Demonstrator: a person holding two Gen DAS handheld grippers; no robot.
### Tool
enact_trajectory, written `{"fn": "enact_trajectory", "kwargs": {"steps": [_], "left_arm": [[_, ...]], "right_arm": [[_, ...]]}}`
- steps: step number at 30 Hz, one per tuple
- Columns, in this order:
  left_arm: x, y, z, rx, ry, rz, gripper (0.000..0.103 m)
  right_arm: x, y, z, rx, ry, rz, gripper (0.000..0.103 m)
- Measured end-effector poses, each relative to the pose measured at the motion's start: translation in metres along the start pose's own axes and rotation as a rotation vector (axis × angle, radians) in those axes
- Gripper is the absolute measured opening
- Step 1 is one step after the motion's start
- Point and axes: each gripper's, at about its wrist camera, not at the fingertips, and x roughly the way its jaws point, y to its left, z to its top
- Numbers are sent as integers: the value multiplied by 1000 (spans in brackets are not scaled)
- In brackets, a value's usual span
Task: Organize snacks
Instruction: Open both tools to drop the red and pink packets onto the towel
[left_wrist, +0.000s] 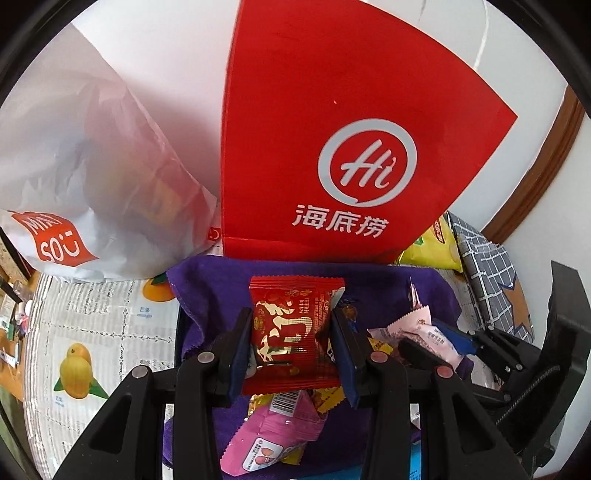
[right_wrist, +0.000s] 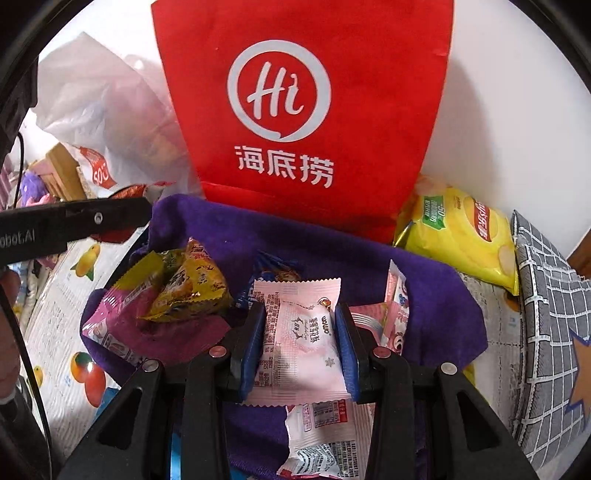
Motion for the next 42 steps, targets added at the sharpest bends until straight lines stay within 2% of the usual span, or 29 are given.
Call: {"fn": "enact_trajectory", "kwargs": {"steps": [10,16,24,33,42], "left_arm": [[9,-11,-4,32,39,12,39],[18,-15,-8,41,72,18,39],[30,-17,-11,41,113,22,39],[35,-21,-12,73,126,32,39],[49,-24,-16,54,190,-65,42]], "right_arm": [[4,-13,2,44,25,-58,40],[7,-17,2,45,32,-65,41],[0,-17,1,46,22,-69,51],[-14,-25,3,62,-7,-76,52],[-27,-30,5,78,-36,-82,56]]}}
